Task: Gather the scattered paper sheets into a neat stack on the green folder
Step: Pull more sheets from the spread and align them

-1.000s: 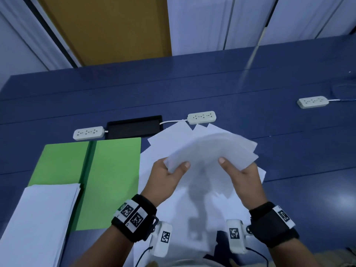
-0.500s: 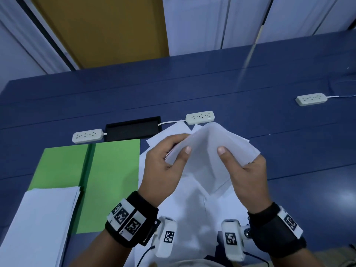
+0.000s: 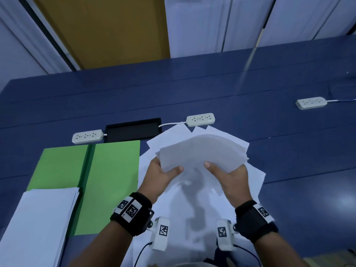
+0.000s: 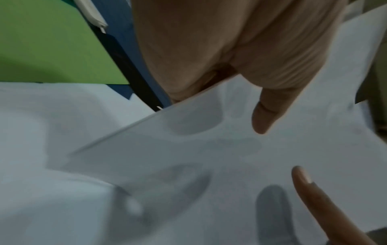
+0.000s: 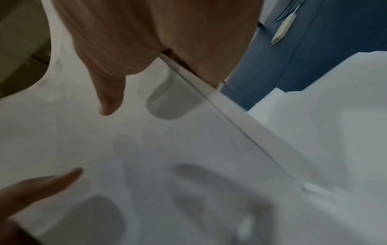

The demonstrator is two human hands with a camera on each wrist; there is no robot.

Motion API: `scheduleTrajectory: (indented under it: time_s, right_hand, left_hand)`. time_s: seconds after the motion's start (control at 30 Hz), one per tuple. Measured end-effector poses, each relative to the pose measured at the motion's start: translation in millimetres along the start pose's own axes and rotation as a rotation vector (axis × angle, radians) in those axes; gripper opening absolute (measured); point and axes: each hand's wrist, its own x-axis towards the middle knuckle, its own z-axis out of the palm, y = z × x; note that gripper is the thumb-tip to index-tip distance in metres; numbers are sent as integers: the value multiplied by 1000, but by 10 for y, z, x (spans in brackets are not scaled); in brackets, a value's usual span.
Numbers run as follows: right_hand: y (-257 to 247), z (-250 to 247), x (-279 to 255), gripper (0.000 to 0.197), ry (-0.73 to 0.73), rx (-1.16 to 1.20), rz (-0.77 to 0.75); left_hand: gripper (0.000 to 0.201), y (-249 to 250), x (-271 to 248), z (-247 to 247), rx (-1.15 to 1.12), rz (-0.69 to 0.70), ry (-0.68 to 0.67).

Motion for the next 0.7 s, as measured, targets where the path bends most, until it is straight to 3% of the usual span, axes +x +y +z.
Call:
scheduleTrajectory:
  time_s: [0.1,0.33,0.43,0.63,0.7]
  right_hand:
    - [123,-45,40,49,-2,-44,63]
    - [220,-35,143,46,11,8,38]
    - [307,55,203,40,58,44,55]
    - [261,-78,259,13,210,92,38]
    - [251,-53,223,20,168,116,63]
  left_hand:
    - [44,-74,36,-91,42,-52,-33]
    - [24,-25,166,-6,80,-100,-121]
    - [11,-5,252,111,129,-124,-68]
    - [25,98,256,83,-19,-47,-15]
    - [34,114,232,52,-73,-40,-62]
